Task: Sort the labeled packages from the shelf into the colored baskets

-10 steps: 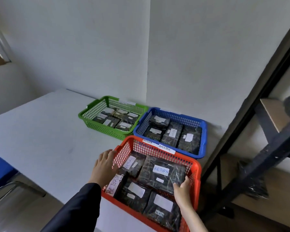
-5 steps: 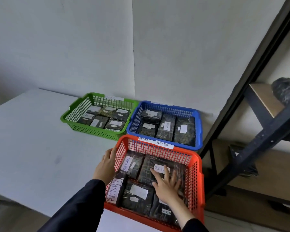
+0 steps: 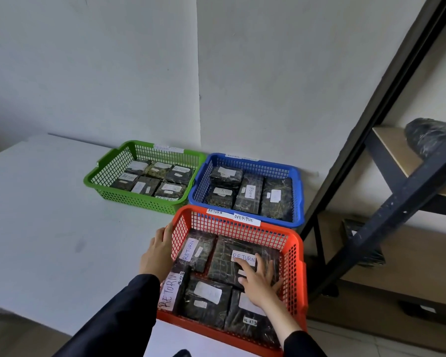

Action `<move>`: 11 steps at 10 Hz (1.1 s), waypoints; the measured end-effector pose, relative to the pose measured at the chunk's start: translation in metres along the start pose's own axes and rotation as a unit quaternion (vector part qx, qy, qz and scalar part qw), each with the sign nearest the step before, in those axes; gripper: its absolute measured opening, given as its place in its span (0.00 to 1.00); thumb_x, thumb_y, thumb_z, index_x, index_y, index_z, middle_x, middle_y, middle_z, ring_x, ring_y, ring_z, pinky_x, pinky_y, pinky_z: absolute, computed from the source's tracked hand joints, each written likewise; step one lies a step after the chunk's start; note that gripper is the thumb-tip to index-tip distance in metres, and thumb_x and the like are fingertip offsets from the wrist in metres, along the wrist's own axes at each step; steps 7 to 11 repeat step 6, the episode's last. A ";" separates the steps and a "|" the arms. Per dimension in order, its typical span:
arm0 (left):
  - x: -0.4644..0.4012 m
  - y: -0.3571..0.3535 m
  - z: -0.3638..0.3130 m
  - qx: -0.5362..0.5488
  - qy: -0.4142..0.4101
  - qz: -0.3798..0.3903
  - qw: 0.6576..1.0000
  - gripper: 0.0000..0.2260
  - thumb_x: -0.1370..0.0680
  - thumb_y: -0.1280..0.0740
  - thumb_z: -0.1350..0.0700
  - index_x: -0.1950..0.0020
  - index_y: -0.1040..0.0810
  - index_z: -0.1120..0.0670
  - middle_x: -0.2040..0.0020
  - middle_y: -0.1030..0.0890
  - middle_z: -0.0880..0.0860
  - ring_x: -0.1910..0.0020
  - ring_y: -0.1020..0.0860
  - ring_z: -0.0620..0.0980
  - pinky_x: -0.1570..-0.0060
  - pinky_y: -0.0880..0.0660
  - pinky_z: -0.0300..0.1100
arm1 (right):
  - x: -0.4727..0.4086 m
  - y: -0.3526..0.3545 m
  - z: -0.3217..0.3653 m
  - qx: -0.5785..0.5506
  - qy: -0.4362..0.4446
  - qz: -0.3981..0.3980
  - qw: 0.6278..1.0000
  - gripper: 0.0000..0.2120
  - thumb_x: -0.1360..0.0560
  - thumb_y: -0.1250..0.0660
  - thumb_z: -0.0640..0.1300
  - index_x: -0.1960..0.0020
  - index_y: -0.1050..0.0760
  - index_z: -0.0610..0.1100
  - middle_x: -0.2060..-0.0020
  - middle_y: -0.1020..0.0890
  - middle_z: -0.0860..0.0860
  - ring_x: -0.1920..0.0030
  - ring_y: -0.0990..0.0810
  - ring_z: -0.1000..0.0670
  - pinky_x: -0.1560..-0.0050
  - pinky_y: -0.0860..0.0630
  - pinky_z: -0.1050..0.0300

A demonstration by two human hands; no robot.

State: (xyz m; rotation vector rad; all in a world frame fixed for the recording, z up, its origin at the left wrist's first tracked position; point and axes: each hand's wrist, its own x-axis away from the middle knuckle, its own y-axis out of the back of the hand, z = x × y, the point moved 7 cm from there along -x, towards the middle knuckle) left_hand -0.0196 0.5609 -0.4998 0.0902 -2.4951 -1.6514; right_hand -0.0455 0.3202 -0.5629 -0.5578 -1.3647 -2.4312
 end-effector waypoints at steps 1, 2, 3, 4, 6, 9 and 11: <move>-0.003 0.002 -0.001 -0.002 0.016 0.011 1.000 0.30 0.24 0.40 0.65 0.25 0.48 0.53 0.31 0.35 0.56 0.36 0.31 0.56 0.41 0.27 0.55 | 0.002 0.012 -0.006 0.015 -0.009 0.014 1.000 0.22 0.19 0.49 0.46 0.28 0.45 0.64 0.24 0.61 0.48 0.26 0.68 0.38 0.31 0.66 0.32; -0.006 0.012 -0.008 -0.030 0.026 0.004 0.999 0.25 0.23 0.43 0.61 0.26 0.45 0.53 0.29 0.36 0.55 0.34 0.33 0.55 0.37 0.33 0.55 | 0.004 0.029 -0.005 0.033 0.000 0.014 0.999 0.20 0.19 0.49 0.49 0.28 0.44 0.61 0.24 0.59 0.46 0.26 0.66 0.38 0.29 0.65 0.36; -0.010 0.026 -0.019 -0.047 0.018 -0.029 0.998 0.22 0.22 0.44 0.59 0.28 0.42 0.55 0.29 0.35 0.54 0.33 0.34 0.54 0.36 0.34 0.53 | 0.001 0.045 0.002 0.034 0.030 -0.010 0.999 0.20 0.20 0.48 0.49 0.28 0.42 0.59 0.24 0.53 0.47 0.25 0.62 0.41 0.28 0.61 0.38; -0.010 0.043 -0.035 -0.043 -0.009 -0.050 0.998 0.20 0.23 0.44 0.59 0.30 0.37 0.53 0.30 0.34 0.53 0.34 0.33 0.53 0.37 0.34 0.53 | -0.005 0.061 0.018 0.038 0.059 -0.030 0.997 0.20 0.20 0.47 0.50 0.28 0.41 0.57 0.26 0.47 0.47 0.25 0.55 0.42 0.26 0.55 0.40; -0.021 0.081 -0.060 -0.054 -0.077 -0.082 0.992 0.15 0.21 0.43 0.54 0.34 0.30 0.52 0.34 0.29 0.51 0.36 0.31 0.50 0.37 0.33 0.49 | -0.015 0.095 0.062 -0.004 0.134 -0.071 0.988 0.16 0.20 0.44 0.49 0.34 0.31 0.51 0.32 0.32 0.47 0.32 0.36 0.43 0.34 0.34 0.46; -0.021 0.081 -0.060 -0.054 -0.077 -0.082 0.992 0.15 0.21 0.43 0.54 0.34 0.30 0.52 0.34 0.29 0.51 0.36 0.31 0.50 0.37 0.33 0.49 | -0.015 0.095 0.062 -0.004 0.134 -0.071 0.988 0.16 0.20 0.44 0.49 0.34 0.31 0.51 0.32 0.32 0.47 0.32 0.36 0.43 0.34 0.34 0.46; -0.021 0.081 -0.060 -0.054 -0.077 -0.082 0.992 0.15 0.21 0.43 0.54 0.34 0.30 0.52 0.34 0.29 0.51 0.36 0.31 0.50 0.37 0.33 0.49 | -0.015 0.095 0.062 -0.004 0.134 -0.071 0.988 0.16 0.20 0.44 0.49 0.34 0.31 0.51 0.32 0.32 0.47 0.32 0.36 0.43 0.34 0.34 0.46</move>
